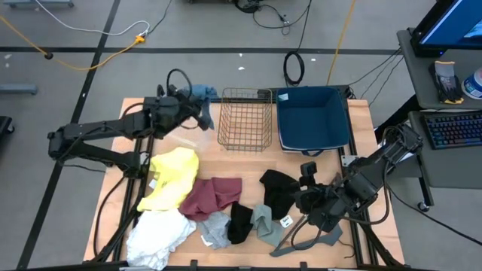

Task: Pick & Place Cloths
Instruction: Put the blue sock into the transparent bin

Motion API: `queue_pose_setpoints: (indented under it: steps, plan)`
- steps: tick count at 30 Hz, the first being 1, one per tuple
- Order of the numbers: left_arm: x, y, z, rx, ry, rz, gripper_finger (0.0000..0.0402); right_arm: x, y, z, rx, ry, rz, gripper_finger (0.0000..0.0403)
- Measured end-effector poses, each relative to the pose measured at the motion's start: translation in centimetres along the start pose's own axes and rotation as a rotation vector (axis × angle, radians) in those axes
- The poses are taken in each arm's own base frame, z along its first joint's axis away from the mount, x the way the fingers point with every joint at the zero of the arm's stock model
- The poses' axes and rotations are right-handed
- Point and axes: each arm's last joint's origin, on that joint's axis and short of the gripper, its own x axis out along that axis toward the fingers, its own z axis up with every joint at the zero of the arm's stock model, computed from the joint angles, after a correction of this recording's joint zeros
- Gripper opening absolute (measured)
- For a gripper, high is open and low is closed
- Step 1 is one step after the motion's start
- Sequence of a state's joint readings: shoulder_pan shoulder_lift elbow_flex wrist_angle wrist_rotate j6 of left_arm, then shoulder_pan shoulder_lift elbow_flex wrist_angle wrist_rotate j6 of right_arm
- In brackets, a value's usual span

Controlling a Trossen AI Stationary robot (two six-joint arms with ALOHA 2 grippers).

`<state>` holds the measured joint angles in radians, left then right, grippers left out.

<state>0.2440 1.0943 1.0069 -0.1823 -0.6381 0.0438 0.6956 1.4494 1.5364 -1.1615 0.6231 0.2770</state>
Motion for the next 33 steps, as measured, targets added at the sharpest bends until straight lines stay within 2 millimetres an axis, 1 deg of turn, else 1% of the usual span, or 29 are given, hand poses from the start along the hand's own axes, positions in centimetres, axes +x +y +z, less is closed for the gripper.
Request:
queue_pose_setpoints:
  steps: [8,12,15,22,33]
  plan:
    - [1.5,3.1,-1.7,0.063,0.164,0.174,0.0011,0.0,0.0,-0.2,0.013,0.020,-0.006,0.0155]
    - [1.8,4.3,-2.7,0.090,0.262,0.220,0.0011,0.0,-0.1,-0.2,0.012,0.020,-0.005,0.0155]
    - [1.8,5.0,-3.5,0.078,0.332,0.250,0.0011,0.0,-0.1,-0.2,0.011,0.020,-0.005,0.0155]
    - [1.3,5.5,-5.1,0.006,0.482,0.260,0.0011,0.2,0.1,-0.4,0.008,0.027,-0.009,0.0155]
    - [0.9,5.9,-6.3,-0.176,0.625,0.165,0.0011,2.3,1.2,-1.9,-0.027,0.073,-0.024,0.0155]
